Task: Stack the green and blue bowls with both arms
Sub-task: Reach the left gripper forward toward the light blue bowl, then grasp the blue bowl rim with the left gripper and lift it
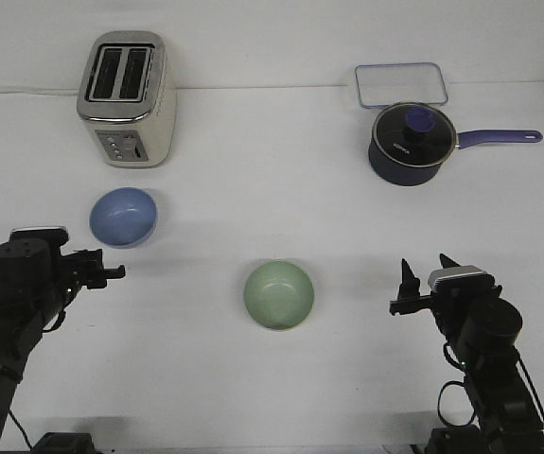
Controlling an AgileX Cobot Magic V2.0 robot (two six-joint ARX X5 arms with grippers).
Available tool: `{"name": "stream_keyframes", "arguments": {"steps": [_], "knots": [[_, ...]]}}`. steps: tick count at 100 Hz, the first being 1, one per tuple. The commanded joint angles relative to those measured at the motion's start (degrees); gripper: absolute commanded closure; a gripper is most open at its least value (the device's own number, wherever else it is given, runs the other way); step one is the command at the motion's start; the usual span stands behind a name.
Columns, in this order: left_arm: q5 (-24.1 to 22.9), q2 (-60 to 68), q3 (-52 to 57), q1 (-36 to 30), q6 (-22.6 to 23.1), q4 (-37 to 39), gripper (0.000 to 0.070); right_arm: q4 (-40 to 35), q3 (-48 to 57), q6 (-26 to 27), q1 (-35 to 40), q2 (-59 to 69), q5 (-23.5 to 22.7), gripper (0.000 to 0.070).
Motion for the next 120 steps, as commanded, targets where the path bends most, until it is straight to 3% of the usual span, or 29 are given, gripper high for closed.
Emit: {"name": "stream_keyframes", "arguments": {"steps": [1,12,22,42,79,120], "knots": [[0.0,0.4,1.2,0.1,0.7,0.2,0.0302,0.6,0.7,0.0,0.0,0.3,0.3,0.0220],[0.0,0.5,1.2,0.1,0.6,0.5,0.0297,0.6,0.7,0.0,0.0,0.3,0.3,0.0220],[0.0,0.9,1.8,0.2,0.0,1.0,0.0186,0.7,0.7,0.0,0.0,0.3,0.3,0.0220],[0.0,8.4,8.2,2.9,0.2,1.0,0.0193,0.7,0.7,0.0,0.0,0.3,0.3,0.0220],[0.0,33.9,22.3,7.2,0.2,1.2,0.0197,0.7,0.7,0.0,0.0,0.3,0.3,0.0220],[0.0,47.8,24.0,7.9,0.3,5.4,0.0197,0.7,0.7,0.0,0.0,0.3,0.3,0.0220]]}}
